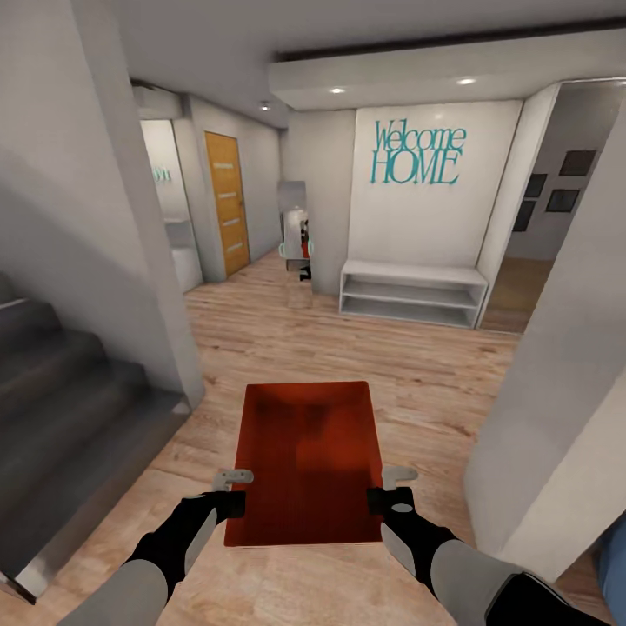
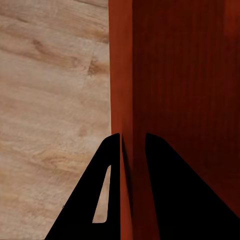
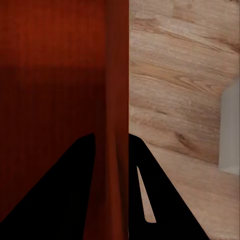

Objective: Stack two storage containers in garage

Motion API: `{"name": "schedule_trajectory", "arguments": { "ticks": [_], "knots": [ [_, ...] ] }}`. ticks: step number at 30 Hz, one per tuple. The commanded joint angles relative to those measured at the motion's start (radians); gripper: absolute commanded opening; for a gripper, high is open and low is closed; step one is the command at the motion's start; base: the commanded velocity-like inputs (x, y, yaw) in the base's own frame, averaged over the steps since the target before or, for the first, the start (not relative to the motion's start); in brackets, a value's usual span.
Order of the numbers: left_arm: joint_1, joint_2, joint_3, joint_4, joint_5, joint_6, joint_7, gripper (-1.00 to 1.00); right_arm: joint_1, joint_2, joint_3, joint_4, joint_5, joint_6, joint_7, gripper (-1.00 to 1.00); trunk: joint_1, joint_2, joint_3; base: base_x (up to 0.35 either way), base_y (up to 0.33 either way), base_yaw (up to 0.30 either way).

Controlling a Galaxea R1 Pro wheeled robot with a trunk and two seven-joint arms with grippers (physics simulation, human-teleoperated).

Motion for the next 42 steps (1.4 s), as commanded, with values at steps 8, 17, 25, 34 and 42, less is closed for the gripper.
{"name": "schedule_trajectory", "arguments": {
  "ticks": [8, 17, 25, 34, 42],
  "knots": [
    [0.000, 0.001, 0.007, -0.002, 0.003, 0.006, 0.004, -1.00, -0.001, -0.004, -0.035, 0.000, 0.001, -0.007, -0.034, -1.00, 0.001, -0.001, -0.001, 0.321, 0.000, 0.000],
    [0.000, 0.001, 0.007, -0.002, 0.003, 0.006, 0.004, -1.00, -0.001, -0.004, -0.035, 0.000, 0.001, -0.007, -0.034, -1.00, 0.001, -0.001, -0.001, 0.321, 0.000, 0.000],
    [0.000, 0.001, 0.007, -0.002, 0.003, 0.006, 0.004, -1.00, -0.001, -0.004, -0.035, 0.000, 0.001, -0.007, -0.034, -1.00, 0.001, -0.001, -0.001, 0.321, 0.000, 0.000],
    [0.000, 0.001, 0.007, -0.002, 0.003, 0.006, 0.004, -1.00, -0.001, -0.004, -0.035, 0.000, 0.001, -0.007, -0.034, -1.00, 0.001, -0.001, -0.001, 0.321, 0.000, 0.000],
    [0.000, 0.000, 0.007, -0.002, 0.003, 0.006, 0.004, -1.00, -0.001, -0.004, -0.035, 0.000, 0.001, -0.007, -0.034, -1.00, 0.001, -0.001, -0.001, 0.321, 0.000, 0.000]
  ]
}}
